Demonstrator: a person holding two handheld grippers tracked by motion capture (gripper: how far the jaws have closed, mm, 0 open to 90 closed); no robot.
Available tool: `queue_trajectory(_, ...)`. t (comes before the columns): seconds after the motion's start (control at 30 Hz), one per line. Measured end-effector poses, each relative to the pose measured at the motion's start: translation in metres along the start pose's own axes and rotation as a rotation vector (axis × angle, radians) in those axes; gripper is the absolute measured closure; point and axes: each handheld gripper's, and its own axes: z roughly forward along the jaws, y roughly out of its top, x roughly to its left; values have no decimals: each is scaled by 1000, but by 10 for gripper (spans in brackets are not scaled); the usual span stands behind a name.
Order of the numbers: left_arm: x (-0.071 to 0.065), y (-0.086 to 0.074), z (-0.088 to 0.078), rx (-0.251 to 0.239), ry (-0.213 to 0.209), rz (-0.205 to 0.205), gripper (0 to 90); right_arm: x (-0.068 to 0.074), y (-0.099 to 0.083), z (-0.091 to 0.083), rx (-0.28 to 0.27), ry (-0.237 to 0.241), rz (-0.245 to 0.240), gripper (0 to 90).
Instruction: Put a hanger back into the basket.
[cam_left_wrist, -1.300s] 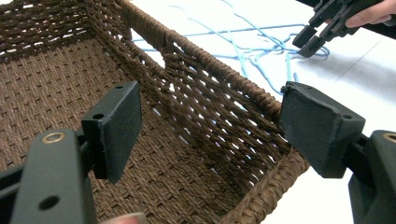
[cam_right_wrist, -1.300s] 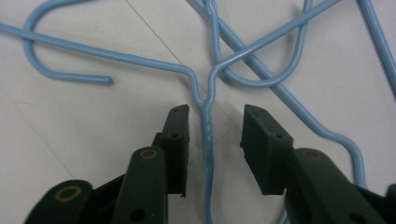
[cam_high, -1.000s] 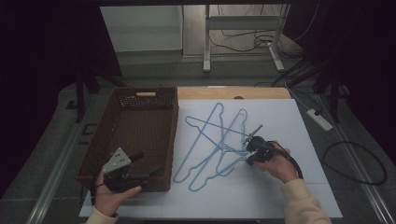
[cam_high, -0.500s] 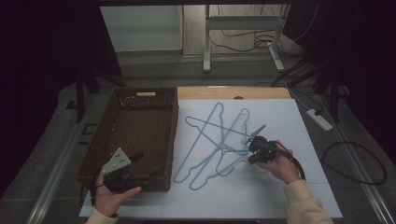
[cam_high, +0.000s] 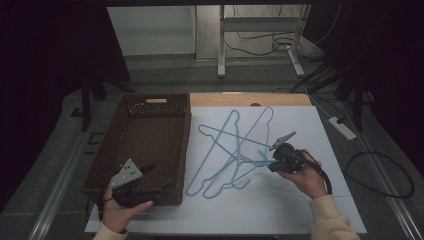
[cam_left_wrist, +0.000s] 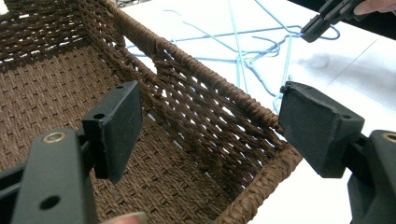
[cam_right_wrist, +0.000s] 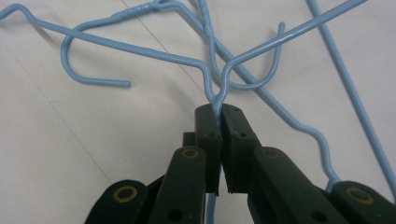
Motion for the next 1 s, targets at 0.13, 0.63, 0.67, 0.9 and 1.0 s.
queue_trajectory(0.13, -1, 0, 0, 0, -2, 2, 231, 0, -1, -2, -3, 8, 4, 867)
queue_trajectory(0.63, -24, 11, 8, 26, -51, 47, 233, 5, -11, -14, -48, 52, 21, 867)
queue_trajectory(0.67, -28, 14, 11, 35, -57, 52, 233, 5, -12, -14, -50, 58, 21, 867)
queue_trajectory(0.9, -44, 24, 26, 78, -83, 76, 236, 7, -16, -16, -66, 91, 28, 867)
queue_trajectory(1.0, -55, 31, 36, 96, -108, 94, 236, 8, -16, -16, -66, 99, 31, 867)
